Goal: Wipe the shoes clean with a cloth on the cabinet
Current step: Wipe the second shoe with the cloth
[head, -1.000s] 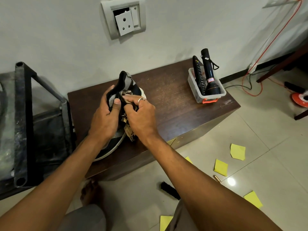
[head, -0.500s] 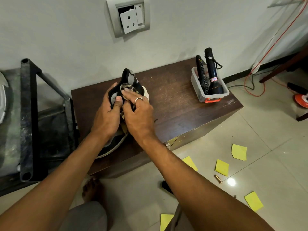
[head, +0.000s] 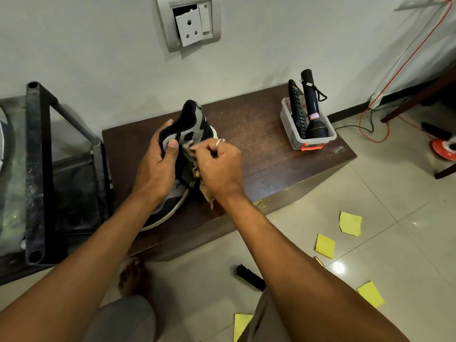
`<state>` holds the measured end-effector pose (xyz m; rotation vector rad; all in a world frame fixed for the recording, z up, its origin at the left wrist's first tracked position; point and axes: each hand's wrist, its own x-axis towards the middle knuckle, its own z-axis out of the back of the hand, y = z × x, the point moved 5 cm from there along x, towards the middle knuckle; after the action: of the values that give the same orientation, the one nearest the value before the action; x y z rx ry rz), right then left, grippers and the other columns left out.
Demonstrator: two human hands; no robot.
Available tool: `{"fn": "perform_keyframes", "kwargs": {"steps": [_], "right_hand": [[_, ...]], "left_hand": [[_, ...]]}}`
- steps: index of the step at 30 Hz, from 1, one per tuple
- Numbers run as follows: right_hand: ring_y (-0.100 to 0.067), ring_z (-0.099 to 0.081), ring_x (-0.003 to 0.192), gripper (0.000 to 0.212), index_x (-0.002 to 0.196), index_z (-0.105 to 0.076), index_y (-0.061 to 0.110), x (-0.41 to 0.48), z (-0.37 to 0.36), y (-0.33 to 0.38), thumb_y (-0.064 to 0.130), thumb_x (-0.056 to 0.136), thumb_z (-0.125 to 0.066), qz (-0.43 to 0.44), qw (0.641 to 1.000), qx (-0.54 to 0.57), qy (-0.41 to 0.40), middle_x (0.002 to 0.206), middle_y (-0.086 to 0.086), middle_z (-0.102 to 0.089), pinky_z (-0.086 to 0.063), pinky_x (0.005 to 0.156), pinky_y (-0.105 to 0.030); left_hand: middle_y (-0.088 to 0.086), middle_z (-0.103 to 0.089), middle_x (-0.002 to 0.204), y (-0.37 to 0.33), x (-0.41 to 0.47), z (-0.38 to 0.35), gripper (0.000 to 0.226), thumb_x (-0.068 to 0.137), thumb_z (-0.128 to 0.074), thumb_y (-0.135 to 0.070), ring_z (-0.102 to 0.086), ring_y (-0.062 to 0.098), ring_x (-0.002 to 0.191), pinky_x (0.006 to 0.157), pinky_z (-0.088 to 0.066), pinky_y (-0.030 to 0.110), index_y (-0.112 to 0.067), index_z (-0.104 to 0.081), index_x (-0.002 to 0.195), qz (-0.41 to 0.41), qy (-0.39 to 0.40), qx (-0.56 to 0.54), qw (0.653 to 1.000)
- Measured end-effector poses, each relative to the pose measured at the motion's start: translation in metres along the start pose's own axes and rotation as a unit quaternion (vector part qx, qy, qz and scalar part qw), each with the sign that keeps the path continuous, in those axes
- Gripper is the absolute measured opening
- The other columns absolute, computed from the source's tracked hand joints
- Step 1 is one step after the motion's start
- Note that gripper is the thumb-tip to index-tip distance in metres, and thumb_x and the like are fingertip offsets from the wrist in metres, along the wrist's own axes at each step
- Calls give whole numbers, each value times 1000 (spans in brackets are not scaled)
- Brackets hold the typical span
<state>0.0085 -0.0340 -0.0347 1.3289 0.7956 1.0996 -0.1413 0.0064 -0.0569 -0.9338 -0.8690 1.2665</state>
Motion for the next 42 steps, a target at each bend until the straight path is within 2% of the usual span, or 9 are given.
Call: {"fn": "perform_keyframes", "kwargs": {"steps": [6, 10, 14, 17, 24, 33, 36, 39, 42], "right_hand": [[-8, -55, 121, 36, 131, -68, 9, 20, -3, -9, 4, 98, -56, 45, 989, -120, -71, 132, -3, -67, -45, 106, -18], [-5, -51, 108, 36, 132, -68, 12, 16, -4, -14, 7, 98, -57, 41, 977, -204, -50, 123, 5, -68, -38, 89, -2], [-14, -66, 79, 21, 96, -79, 20, 20, 2, -22, 19, 95, -57, 2, 969, -247, -22, 88, 5, -73, -60, 72, -38], [-11, -59, 55, 30, 67, -68, 18, 25, 15, -25, 14, 94, -56, -51, 983, -167, -53, 66, 5, -65, -54, 51, -39], [-10, -59, 123, 40, 138, -63, 15, 36, -1, -26, 13, 99, -55, -14, 989, -146, -36, 135, 0, -66, -49, 108, -27], [-10, -66, 67, 20, 78, -76, 22, 26, 14, -27, 19, 91, -62, -38, 984, -172, -39, 84, 7, -74, -60, 62, -45], [-13, -68, 84, 19, 98, -77, 17, 30, 15, -22, 16, 94, -58, -18, 988, -116, -97, 101, 0, -73, -62, 73, -44], [-4, -54, 117, 36, 134, -66, 11, 23, 0, -17, 9, 99, -58, 10, 988, -147, -43, 135, -2, -67, -43, 104, -11], [-4, -51, 110, 37, 133, -67, 12, 13, -3, -18, 8, 97, -60, 17, 980, -195, -27, 130, 2, -69, -38, 91, -2]], "left_hand": [[-22, -50, 137, -1, 0, 0, 50, 107, -43, -45, -47, -1, 124, 97, -38, 21, -37, -31, 155, -9, 4, 29, 1000], [-26, -50, 129, -5, -1, -2, 49, 108, -45, -36, -48, -8, 112, 93, -37, 22, -35, -32, 155, -20, 16, 39, 999], [-24, -55, 121, -7, -2, -3, 48, 108, -46, -31, -55, -12, 91, 94, -43, 28, -35, -33, 154, -27, 19, 50, 998], [-25, -56, 122, -6, -2, -2, 48, 108, -46, -34, -50, -26, 91, 94, -45, 28, -36, -33, 154, -26, 15, 46, 999], [-23, -53, 126, -5, 0, -2, 49, 108, -46, -34, -51, -7, 110, 95, -38, 23, -35, -33, 154, -24, 13, 45, 999], [-35, -54, 117, -2, 3, -3, 48, 108, -47, -32, -54, -19, 102, 95, -40, 22, -38, -34, 153, -21, 14, 41, 999], [-24, -55, 129, -1, 3, -3, 48, 108, -47, -32, -51, -6, 118, 97, -37, 19, -36, -33, 154, -21, 13, 27, 999], [-21, -53, 131, 0, 4, -4, 48, 108, -46, -32, -49, -4, 122, 94, -37, 12, -34, -33, 154, -25, 11, 24, 999], [-22, -52, 131, -1, 5, -3, 48, 108, -47, -30, -47, -11, 117, 89, -34, 2, -32, -34, 154, -29, 7, 30, 999]]}}
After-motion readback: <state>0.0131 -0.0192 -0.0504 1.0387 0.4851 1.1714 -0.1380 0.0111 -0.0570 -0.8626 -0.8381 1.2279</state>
